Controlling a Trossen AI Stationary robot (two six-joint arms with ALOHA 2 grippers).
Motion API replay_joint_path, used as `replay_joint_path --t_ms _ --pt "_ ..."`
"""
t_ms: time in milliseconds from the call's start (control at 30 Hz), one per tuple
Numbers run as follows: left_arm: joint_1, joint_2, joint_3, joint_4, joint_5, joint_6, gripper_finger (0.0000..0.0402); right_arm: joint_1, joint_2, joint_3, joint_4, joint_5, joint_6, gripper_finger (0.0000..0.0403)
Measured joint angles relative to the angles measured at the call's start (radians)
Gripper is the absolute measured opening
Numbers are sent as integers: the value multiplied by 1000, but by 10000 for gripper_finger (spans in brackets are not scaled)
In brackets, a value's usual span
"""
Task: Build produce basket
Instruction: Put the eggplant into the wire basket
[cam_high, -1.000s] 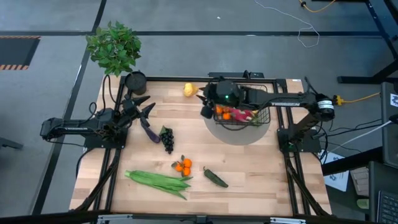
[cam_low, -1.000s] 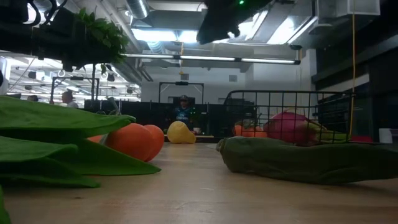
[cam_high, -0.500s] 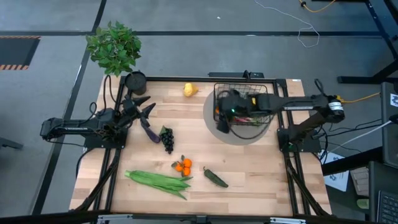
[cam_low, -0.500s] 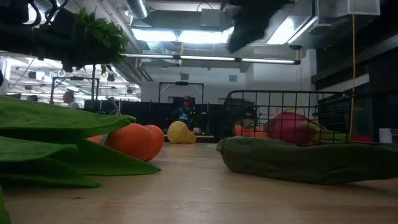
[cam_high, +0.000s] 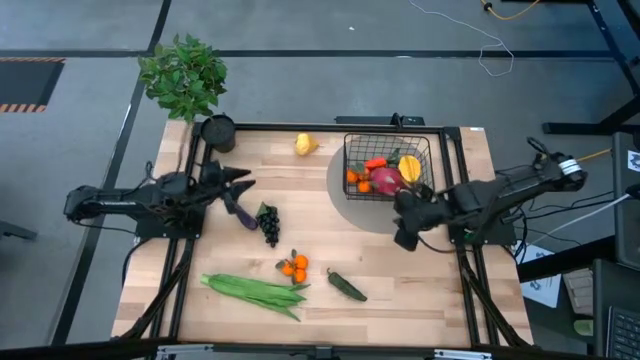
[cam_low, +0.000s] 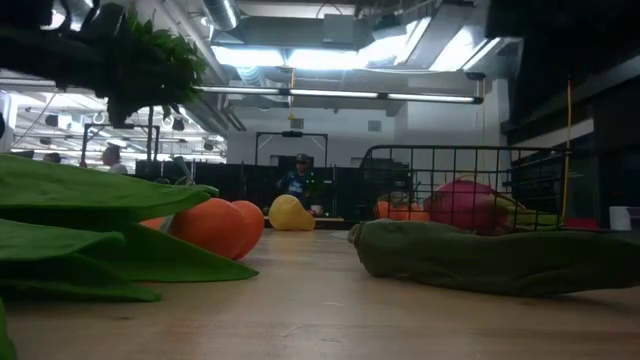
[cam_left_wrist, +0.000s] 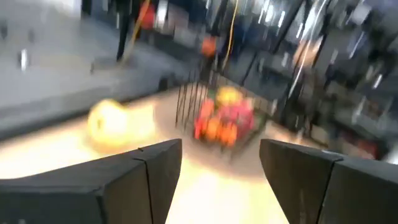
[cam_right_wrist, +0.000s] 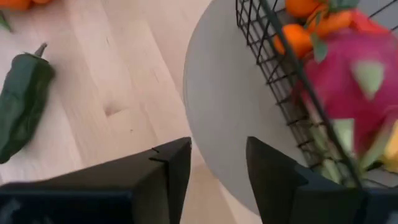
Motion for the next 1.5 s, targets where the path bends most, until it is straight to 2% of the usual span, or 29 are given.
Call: replay_joint_path --t_ms 167,367,433,733,933,1033,1133,1267,1500 --pt "-83 163 222 -305 83 -24 183 41 -65 -128 142 19 51 143" --pt "-150 402 431 -600 75 83 172 46 -70 -197 294 20 53 143" --pt "-162 469 459 -655 75 133 172 46 -70 -206 329 20 54 143" --pt "-166 690 465 -758 82 140 172 46 -69 -207 389 20 54 143" --pt "-166 797 465 -761 136 50 172 46 -69 -207 396 21 50 143" --pt "-166 847 465 -760 119 -99 172 46 -69 -207 396 21 50 143" --pt "-162 893 465 -781 69 -373 172 46 -69 -207 396 21 50 143" --pt "-161 954 465 -852 57 -689 172 46 -69 -207 396 21 50 143" --pt "-167 1050 467 -864 121 -902 172 46 -69 -207 396 21 50 143"
